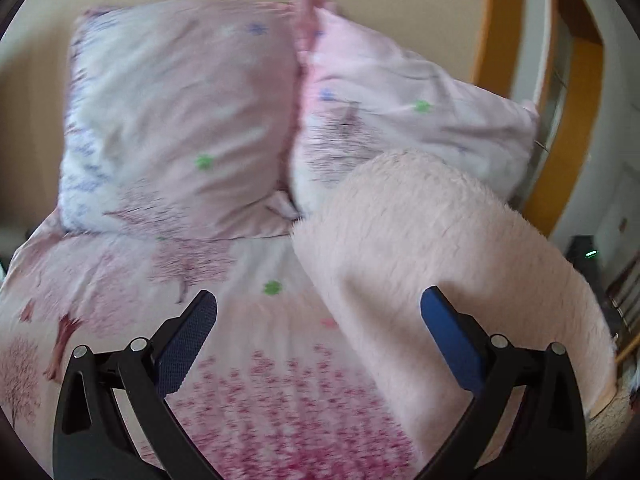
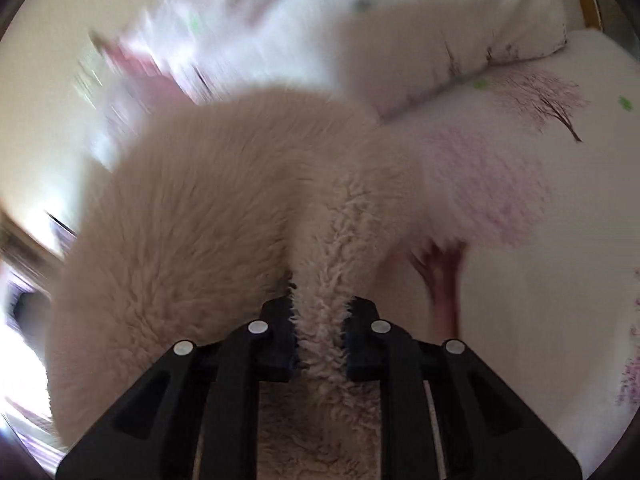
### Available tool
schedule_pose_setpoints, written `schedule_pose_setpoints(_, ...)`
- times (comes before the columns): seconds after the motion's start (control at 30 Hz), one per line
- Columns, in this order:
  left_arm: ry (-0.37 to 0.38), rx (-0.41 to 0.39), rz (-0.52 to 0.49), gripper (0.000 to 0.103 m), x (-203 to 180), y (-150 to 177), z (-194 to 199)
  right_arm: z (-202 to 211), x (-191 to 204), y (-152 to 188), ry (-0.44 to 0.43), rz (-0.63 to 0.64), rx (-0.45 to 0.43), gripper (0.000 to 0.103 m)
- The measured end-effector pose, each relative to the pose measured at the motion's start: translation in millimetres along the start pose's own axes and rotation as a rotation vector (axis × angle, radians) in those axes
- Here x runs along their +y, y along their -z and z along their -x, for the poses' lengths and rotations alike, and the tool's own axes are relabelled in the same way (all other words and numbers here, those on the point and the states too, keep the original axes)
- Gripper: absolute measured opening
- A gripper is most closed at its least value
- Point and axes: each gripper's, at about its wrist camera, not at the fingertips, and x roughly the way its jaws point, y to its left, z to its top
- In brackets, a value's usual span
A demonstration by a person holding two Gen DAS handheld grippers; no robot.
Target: Fold large clothes
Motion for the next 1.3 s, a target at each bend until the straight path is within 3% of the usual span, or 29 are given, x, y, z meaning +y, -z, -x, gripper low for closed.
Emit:
schedule_pose_setpoints(0.1, 0.006, -0.068, -0.001, 0.102, -10.2, -2.4, 13.8, 14.7, 11.2, 1.9, -0.025, 0.057, -0.063, 0.018)
schedule_pose_setpoints(0.23, 0.0, -0.189, -0.081, 0.102, -29.0, -12.4, 49.7, 33.9, 53.5, 7.9, -0.069, 0.215, -0.152, 0.023)
schedule_pose_setpoints(0.3, -0.008, -0.211, -0.119, 0.102, -36.8, -18.1, 59.3, 28.4, 73.9, 10.2, -0.092, 0.271, -0.14, 0.031)
schedule_pose_setpoints(0.33, -0.025, -0.208, -0.143, 0.102, -40.3, -21.0, 60.3, 18.9, 80.3, 9.6, -0.095, 0.282, -0.118, 0.041)
schedule_pose_setpoints(0.4, -0.102, -0.154, -0.193, 0.102, -44.7, -22.8, 49.9, 4.5, 81.4, 7.2, -0.093, 0.281, -0.093, 0.058)
schedule_pose_setpoints(0.43, -0.126, -0.087, -0.222, 0.102, -44.8, -19.9, 35.3, 1.8, 80.0, 6.9, -0.098, 0.265, -0.085, 0.065)
schedule_pose_setpoints(0.5, -0.105, 0.068, -0.207, 0.102, -36.7, -8.5, 4.1, 8.5, 75.6, 6.2, -0.093, 0.214, -0.096, 0.065)
schedule_pose_setpoints(0.57, -0.034, 0.076, -0.149, 0.102, -27.7, -1.3, -2.7, 40.4, 73.5, 8.4, -0.086, 0.181, -0.221, 0.064)
schedule_pose_setpoints(0.63, -0.019, 0.067, -0.122, 0.102, -24.8, -1.1, -5.5, 63.3, 71.4, 9.3, -0.128, 0.158, -0.316, 0.063)
schedule_pose_setpoints(0.73, -0.016, 0.07, -0.147, 0.102, -33.0, 0.0, -13.6, 54.2, 82.5, 4.5, -0.211, 0.173, -0.262, 0.055)
schedule_pose_setpoints(0.83, -0.047, 0.047, -0.196, 0.102, -43.3, 6.0, -21.5, 7.4, 87.5, -5.9, -0.193, 0.174, -0.145, 0.052)
schedule_pose_setpoints(0.87, -0.055, 0.037, -0.2, 0.102, -45.3, 8.7, -24.1, -17.5, 78.4, -6.0, -0.151, 0.135, -0.076, 0.05)
schedule_pose_setpoints(0.93, -0.088, 0.035, -0.219, 0.102, -49.2, 12.5, -36.7, -51.7, 58.8, -8.5, -0.18, 0.046, -0.007, 0.051)
schedule_pose_setpoints(1.13, -0.113, -0.003, -0.196, 0.102, -52.6, 4.2, -53.1, -60.9, 57.9, -22.2, -0.142, 0.035, 0.021, 0.052)
schedule_pose_setpoints(1.23, -0.087, -0.031, -0.16, 0.102, -44.9, 3.5, -21.8, -23.5, 66.3, -14.2, -0.168, 0.054, -0.038, 0.053)
schedule_pose_setpoints(1.3, -0.101, -0.05, -0.146, 0.102, -40.1, 9.1, 3.2, 11.5, 74.5, 8.9, -0.175, 0.093, -0.093, 0.053)
